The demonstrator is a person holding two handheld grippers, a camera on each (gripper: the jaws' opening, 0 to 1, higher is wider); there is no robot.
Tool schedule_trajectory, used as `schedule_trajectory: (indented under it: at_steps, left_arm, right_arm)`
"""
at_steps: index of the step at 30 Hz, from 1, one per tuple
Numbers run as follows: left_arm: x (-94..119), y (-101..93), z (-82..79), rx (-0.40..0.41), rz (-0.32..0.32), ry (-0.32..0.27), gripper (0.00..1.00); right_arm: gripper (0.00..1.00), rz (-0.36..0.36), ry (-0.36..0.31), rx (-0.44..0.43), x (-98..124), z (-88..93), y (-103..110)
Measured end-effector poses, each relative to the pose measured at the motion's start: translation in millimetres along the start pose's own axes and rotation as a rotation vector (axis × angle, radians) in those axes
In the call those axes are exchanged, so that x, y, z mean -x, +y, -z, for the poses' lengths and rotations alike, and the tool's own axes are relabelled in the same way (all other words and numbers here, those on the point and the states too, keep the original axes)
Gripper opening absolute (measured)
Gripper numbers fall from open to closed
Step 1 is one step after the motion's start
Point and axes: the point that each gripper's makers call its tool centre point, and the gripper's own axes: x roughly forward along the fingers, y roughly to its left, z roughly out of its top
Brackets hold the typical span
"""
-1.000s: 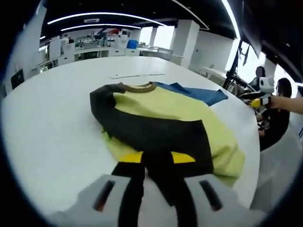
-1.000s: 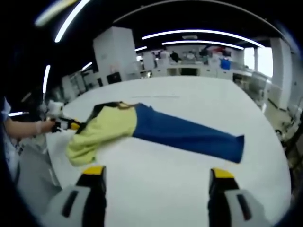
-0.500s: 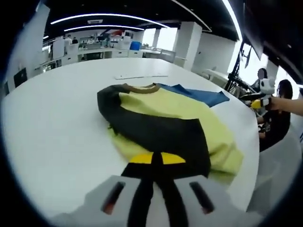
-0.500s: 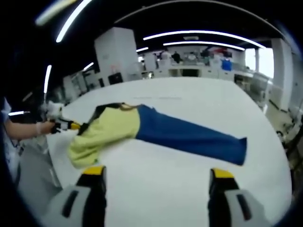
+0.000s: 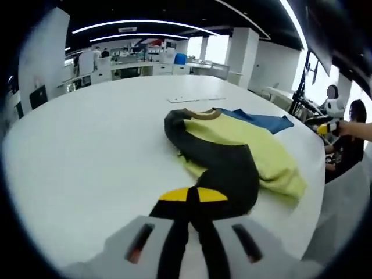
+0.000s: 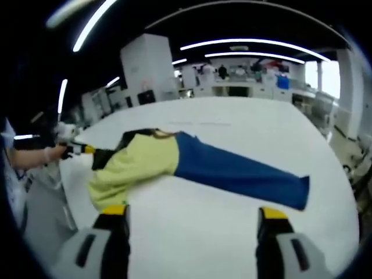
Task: Fold the garment on the visible template until the final outline fits inside the template.
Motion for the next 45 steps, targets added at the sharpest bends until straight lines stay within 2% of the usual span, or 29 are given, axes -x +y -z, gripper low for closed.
schedule_trajectory:
  at_steps: [3,6,8,12,13,15,20,21,24,29,31,35,37,40,42,45]
  left_arm:
    - [11,20.2,-2.1,0.008,-0.027,-0.005,0.0]
    - [20,52.2,2.5,0.017,-0.073,0.012,0.0]
    - [23,63.5,4.6,0.018,-0.095,0.022,0.0]
    - [28,101.2,5.6,0.053,-0.136,0.021,0.0]
    - [29,102.2,5.3,0.057,-0.139,0.019,0.0]
    - [29,115.7,7.4,0.071,-0.157,0.023,0.0]
    - [28,159.9,11.7,0.102,-0.195,0.038,0.0]
    - [25,159.1,10.1,0.1,-0.197,0.041,0.0]
    - [23,174.8,9.4,0.079,-0.219,0.055,0.0]
    - [24,217.9,5.1,0.096,-0.272,0.048,0.0]
    - [24,233.7,10.1,0.092,-0.301,0.076,0.0]
    - [21,256.7,7.8,0.105,-0.326,0.083,0.0]
    - [19,269.0,8.3,0.076,-0.344,0.102,0.0]
    - [17,276.7,7.2,0.079,-0.358,0.117,0.0]
    - [13,286.0,10.5,0.045,-0.368,0.153,0.0]
    - [9,291.8,14.6,0.043,-0.366,0.186,0.0]
  right_arm:
    - [0.91,-0.005,-0.001,0.002,0,-2.7,4]
    - [0.92,-0.012,0.011,0.014,-2,-2.5,10]
    - [0.92,-0.016,0.014,0.016,-3,-2.4,12]
    - [0.93,-0.022,0.027,0.025,-6,-1.5,19]
    - [0.94,-0.02,0.028,0.029,-7,-1.7,21]
    - [0.94,-0.024,0.032,0.029,-8,-2.5,24]
    - [0.94,-0.027,0.036,0.037,-9,-8.2,31]
    - [0.94,-0.027,0.035,0.039,-9,-9.6,33]
    - [0.94,-0.028,0.039,0.042,-9,-11.6,39]
    - [0.94,-0.02,0.042,0.04,-9,-11.2,41]
    - [0.94,-0.015,0.042,0.034,-8,-10.9,43]
    - [0.93,-0.005,0.049,0.027,-8,-7.6,48]
    - [0.93,-0.001,0.051,0.022,-8,-5.6,50]
    - [0.93,0.01,0.064,0.015,-7,-0.1,44]
    - [0.93,0.017,0.065,0.008,-5,1.7,43]
    - [0.93,0.024,0.074,0.005,-4,3.9,45]
